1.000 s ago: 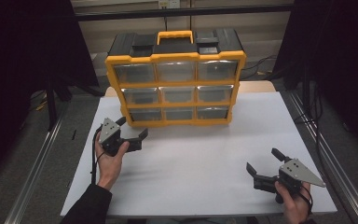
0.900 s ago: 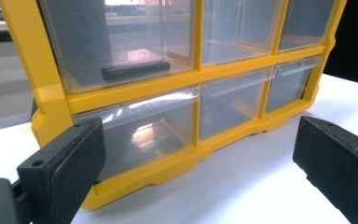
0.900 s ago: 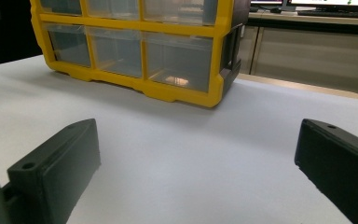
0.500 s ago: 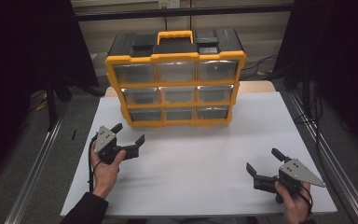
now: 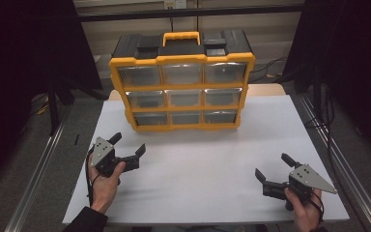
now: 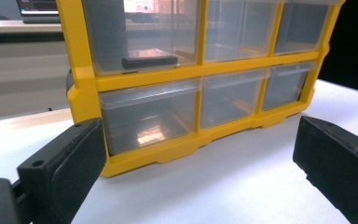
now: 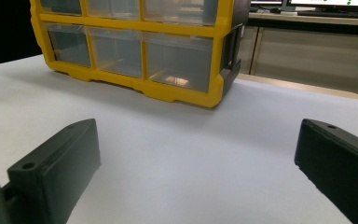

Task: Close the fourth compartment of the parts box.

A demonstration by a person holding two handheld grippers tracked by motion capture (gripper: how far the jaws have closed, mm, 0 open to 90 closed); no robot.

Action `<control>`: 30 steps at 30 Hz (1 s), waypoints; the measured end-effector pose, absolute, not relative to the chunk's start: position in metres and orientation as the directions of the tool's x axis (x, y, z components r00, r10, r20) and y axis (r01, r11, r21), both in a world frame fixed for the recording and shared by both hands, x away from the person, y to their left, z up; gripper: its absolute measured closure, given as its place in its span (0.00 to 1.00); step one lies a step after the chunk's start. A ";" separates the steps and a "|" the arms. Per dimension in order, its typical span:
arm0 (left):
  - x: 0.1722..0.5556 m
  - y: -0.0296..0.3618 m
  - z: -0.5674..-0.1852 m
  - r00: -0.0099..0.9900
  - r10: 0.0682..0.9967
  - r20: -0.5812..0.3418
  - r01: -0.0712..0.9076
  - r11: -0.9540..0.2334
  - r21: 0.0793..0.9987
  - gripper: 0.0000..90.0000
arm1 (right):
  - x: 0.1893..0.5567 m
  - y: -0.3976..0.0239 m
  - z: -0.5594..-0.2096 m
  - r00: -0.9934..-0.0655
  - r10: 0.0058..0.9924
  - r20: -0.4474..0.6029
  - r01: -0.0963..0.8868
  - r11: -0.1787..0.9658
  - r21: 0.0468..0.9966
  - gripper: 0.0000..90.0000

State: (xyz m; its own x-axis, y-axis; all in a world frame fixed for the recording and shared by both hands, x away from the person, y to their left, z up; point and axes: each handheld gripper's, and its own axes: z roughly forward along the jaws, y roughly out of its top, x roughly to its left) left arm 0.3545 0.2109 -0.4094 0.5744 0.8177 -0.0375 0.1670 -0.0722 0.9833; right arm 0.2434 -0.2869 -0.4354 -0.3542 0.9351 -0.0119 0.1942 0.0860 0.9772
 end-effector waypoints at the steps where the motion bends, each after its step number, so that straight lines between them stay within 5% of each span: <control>1: 0.353 0.211 -0.410 0.573 0.819 -0.033 0.165 -0.076 0.983 0.03 | 0.243 -0.287 -0.435 -0.354 0.935 -0.011 0.194 0.085 0.977 0.00; 6: 0.348 0.217 -0.415 0.562 0.822 -0.096 0.196 -0.020 0.980 0.03 | 0.243 -0.287 -0.435 -0.353 0.935 -0.011 0.195 0.085 0.977 0.00; 30: 0.320 0.241 -0.419 0.493 0.868 -0.052 0.193 -0.052 0.980 0.03 | 0.244 -0.287 -0.436 -0.349 0.937 -0.008 0.197 0.082 0.977 0.00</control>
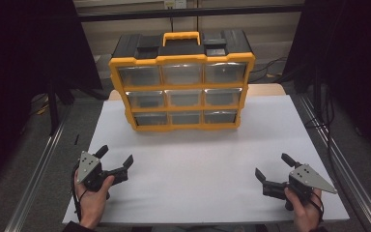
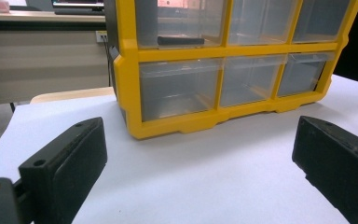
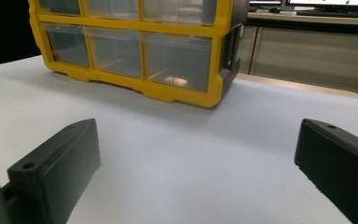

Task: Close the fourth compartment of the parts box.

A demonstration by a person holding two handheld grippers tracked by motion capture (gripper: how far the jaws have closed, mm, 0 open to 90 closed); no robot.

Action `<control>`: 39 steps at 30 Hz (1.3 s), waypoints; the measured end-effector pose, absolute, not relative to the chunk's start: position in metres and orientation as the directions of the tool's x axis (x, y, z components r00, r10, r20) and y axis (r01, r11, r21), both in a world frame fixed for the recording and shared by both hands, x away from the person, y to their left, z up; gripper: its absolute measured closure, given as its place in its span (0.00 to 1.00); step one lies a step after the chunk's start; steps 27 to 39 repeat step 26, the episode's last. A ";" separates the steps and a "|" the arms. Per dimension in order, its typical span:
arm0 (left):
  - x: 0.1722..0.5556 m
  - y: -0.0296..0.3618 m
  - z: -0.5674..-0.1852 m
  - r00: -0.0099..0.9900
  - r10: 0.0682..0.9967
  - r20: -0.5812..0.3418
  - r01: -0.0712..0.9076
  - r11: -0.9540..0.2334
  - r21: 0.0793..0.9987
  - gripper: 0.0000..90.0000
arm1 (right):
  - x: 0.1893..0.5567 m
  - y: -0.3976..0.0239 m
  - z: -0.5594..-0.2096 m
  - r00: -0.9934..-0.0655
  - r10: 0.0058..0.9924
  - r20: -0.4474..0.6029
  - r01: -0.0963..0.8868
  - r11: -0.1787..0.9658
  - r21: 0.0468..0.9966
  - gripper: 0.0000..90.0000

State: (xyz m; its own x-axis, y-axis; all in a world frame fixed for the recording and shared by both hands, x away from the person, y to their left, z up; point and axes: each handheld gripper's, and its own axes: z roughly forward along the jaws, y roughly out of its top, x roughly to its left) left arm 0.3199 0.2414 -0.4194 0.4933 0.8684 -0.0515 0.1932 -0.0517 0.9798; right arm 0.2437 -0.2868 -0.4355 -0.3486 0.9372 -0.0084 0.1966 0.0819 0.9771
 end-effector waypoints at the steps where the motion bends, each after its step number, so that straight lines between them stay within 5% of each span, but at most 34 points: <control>1: 0.319 0.242 -0.420 0.492 0.869 -0.048 0.194 -0.056 0.979 0.03 | 0.244 -0.287 -0.436 -0.349 0.937 -0.009 0.196 0.082 0.977 0.00; 39: 0.312 0.245 -0.426 0.497 0.866 -0.055 0.207 -0.056 0.977 0.03 | 0.244 -0.287 -0.436 -0.349 0.937 -0.012 0.197 0.085 0.977 0.00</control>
